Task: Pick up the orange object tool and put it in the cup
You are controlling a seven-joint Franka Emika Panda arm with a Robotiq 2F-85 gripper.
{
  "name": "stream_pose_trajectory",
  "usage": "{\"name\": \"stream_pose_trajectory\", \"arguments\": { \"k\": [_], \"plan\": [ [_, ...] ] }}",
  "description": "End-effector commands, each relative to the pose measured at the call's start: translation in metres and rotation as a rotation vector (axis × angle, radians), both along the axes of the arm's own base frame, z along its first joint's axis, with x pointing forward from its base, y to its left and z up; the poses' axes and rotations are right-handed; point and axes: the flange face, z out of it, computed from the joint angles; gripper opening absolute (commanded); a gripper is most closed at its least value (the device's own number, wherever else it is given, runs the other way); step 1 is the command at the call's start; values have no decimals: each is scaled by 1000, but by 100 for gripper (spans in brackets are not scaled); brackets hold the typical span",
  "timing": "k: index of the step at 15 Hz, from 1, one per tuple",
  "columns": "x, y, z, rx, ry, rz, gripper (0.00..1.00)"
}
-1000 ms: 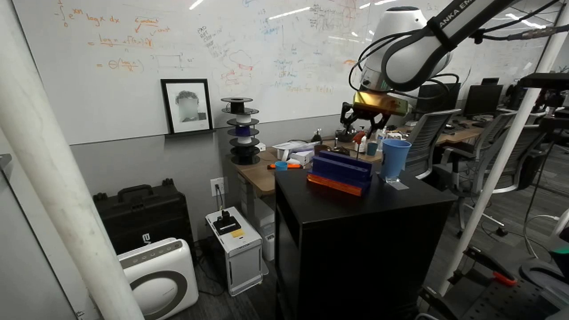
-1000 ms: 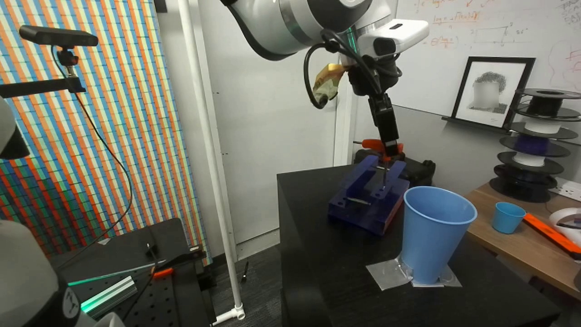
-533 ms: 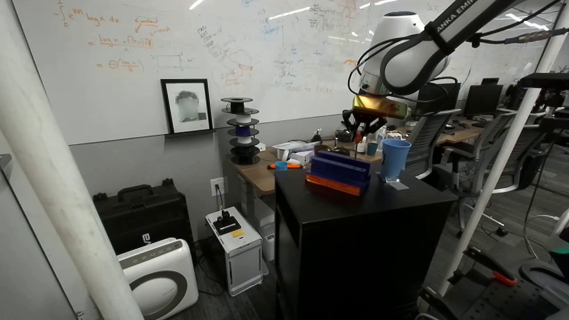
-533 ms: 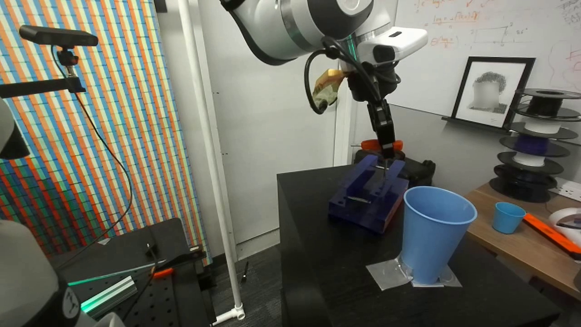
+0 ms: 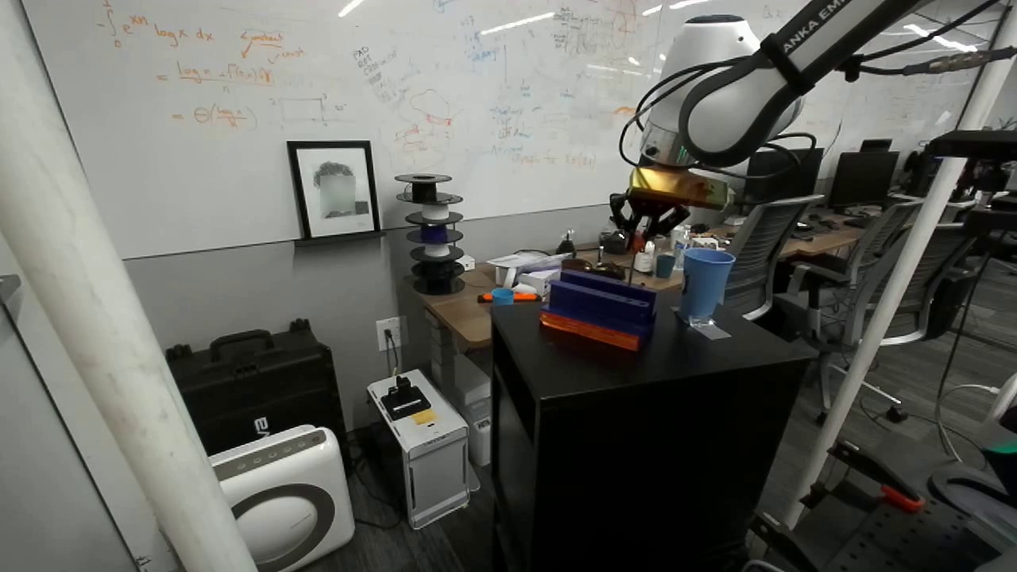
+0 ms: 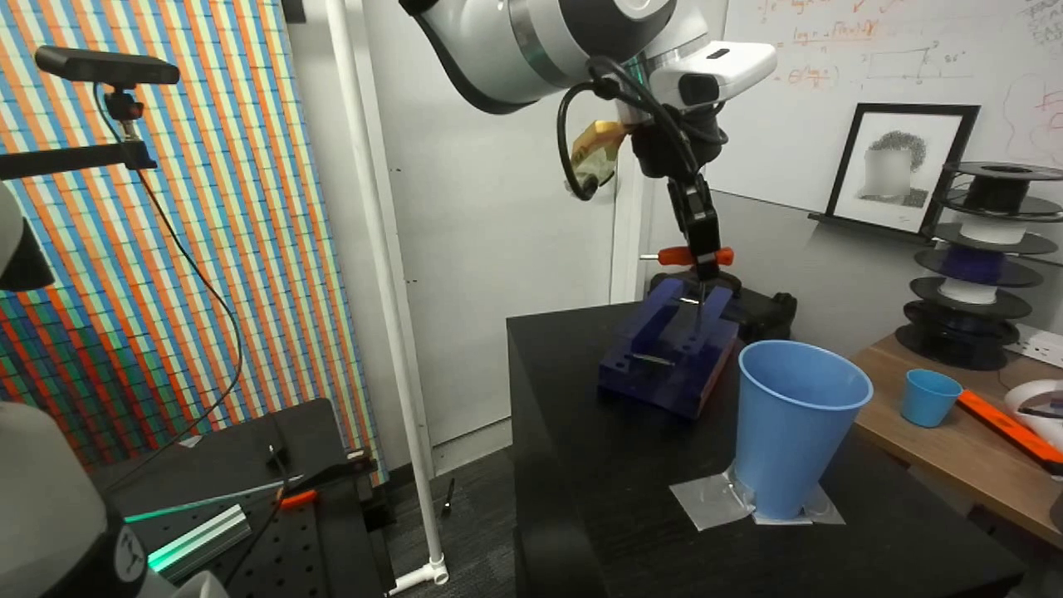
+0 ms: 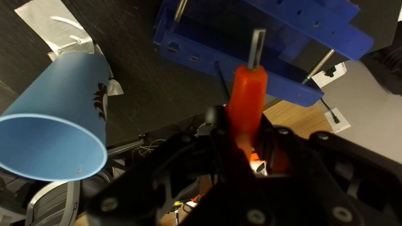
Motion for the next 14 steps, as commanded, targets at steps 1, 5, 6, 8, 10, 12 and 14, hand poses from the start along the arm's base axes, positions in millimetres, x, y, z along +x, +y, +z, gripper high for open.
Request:
{"name": "stream_pose_trajectory", "arguments": {
  "k": [1, 5, 6, 8, 10, 12, 14],
  "plan": [
    [-10, 2, 28, -13, -34, 38, 14],
    [-20, 1, 48, -30, -62, 60, 14],
    [-23, 2, 53, -34, -66, 66, 14],
    [-29, 2, 61, -35, -75, 78, 14],
    [-34, 3, 69, -41, -82, 92, 14],
    [-36, 2, 73, -41, -81, 100, 14],
    [-37, -2, 76, -32, -81, 103, 14]
  ]
}}
